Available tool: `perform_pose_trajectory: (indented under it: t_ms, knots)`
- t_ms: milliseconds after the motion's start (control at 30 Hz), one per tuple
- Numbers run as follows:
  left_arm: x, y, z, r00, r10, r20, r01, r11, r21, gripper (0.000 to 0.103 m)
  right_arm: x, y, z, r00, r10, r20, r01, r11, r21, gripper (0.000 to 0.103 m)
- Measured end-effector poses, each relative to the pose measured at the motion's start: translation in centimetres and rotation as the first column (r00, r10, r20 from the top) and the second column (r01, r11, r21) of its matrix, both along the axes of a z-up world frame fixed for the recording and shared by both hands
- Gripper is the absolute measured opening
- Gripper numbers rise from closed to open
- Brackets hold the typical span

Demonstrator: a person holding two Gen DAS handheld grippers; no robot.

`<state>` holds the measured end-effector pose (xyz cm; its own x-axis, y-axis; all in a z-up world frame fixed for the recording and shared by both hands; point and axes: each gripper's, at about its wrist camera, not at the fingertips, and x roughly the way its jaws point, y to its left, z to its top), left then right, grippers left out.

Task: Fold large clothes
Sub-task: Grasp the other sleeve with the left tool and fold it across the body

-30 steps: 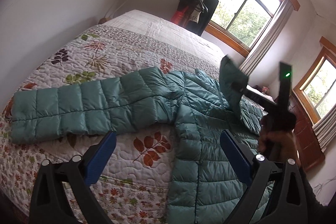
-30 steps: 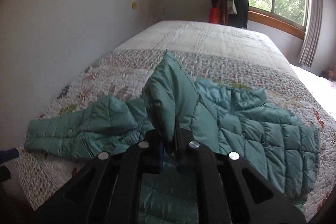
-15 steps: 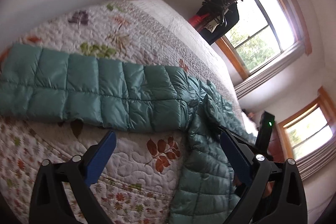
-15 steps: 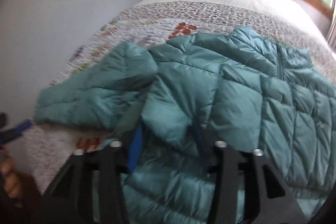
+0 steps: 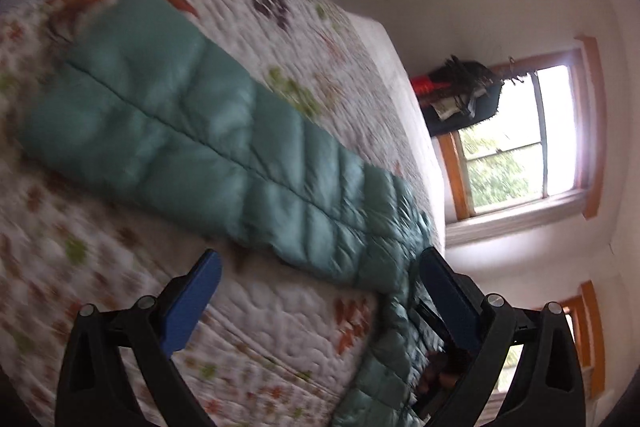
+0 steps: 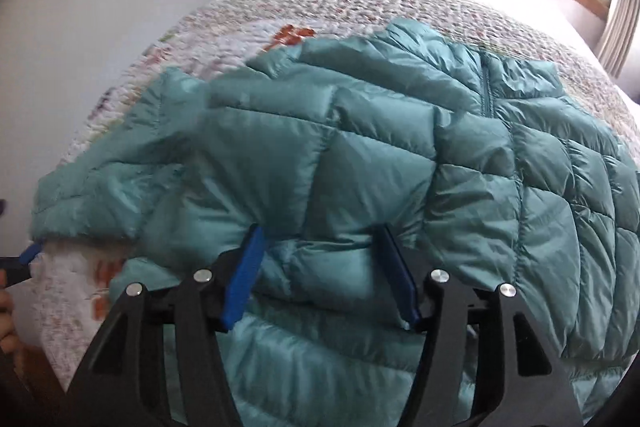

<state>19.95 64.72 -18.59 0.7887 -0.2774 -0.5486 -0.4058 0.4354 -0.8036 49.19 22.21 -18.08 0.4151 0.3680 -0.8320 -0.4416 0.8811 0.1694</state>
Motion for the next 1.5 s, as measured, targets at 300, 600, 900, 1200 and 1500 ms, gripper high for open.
perform_pose_trajectory:
  t_ms: [300,600,900,1200,1500]
  knots:
    - [-0.2,3.3,-2.9,0.991,0.105,-0.081,-0.109,0.993,-0.054,0.099,-8.5,-6.2,6.4,0.994,0.009,0.109,-0.030,0.981,0.193,0.065]
    - [-2.0,5.6,-3.5,0.972,0.225,-0.060,-0.228,0.973,-0.045,0.099,-15.6,-13.5,8.0,0.989,-0.104,0.104,0.065,0.945,0.322,0.072]
    - [0.3,8.5,-2.9,0.971,0.236,-0.046,-0.237,0.971,-0.025,0.005,-25.5,-18.1,6.1,0.972,-0.217,0.094,0.163,0.902,0.399,0.066]
    - [7.5,-0.2,11.6,0.986,-0.009,0.165,-0.029,0.974,0.223,0.002,-30.1,-21.0,2.8,0.967,-0.253,0.004,0.220,0.848,0.482,0.066]
    - [18.1,-19.8,20.6,0.911,-0.378,0.167,0.270,0.851,0.450,0.002,-32.0,-24.3,2.0,0.959,-0.283,0.009,0.230,0.799,0.555,0.067]
